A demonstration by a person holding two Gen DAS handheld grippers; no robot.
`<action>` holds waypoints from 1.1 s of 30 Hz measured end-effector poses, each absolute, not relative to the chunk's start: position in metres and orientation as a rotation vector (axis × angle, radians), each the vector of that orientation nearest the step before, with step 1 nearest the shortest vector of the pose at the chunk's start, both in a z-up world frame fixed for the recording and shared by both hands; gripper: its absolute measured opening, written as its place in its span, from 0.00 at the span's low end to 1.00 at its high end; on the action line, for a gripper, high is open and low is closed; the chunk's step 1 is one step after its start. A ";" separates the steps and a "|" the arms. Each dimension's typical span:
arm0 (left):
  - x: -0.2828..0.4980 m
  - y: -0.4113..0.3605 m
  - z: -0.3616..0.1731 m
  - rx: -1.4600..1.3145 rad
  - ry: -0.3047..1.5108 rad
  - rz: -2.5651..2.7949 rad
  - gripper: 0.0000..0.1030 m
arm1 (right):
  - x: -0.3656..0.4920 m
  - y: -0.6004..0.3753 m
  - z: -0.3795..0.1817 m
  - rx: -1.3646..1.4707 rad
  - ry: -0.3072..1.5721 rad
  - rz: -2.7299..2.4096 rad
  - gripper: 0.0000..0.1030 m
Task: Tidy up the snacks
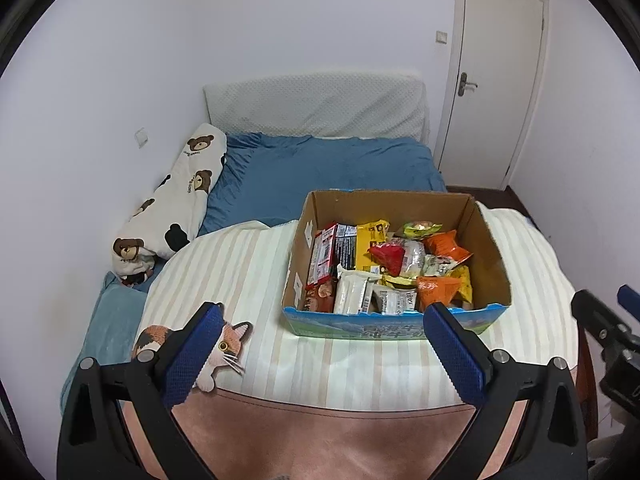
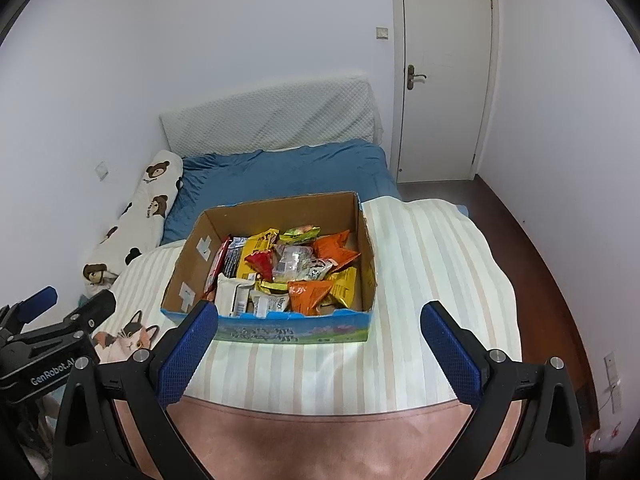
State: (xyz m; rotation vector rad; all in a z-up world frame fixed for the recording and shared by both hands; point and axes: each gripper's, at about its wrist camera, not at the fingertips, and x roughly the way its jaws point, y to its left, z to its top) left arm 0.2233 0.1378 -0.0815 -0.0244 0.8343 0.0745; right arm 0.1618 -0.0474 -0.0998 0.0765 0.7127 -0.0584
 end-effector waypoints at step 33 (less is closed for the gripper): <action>0.244 0.137 -0.087 -0.002 0.865 0.047 1.00 | 0.183 -0.045 -0.112 0.072 0.758 -0.074 1.00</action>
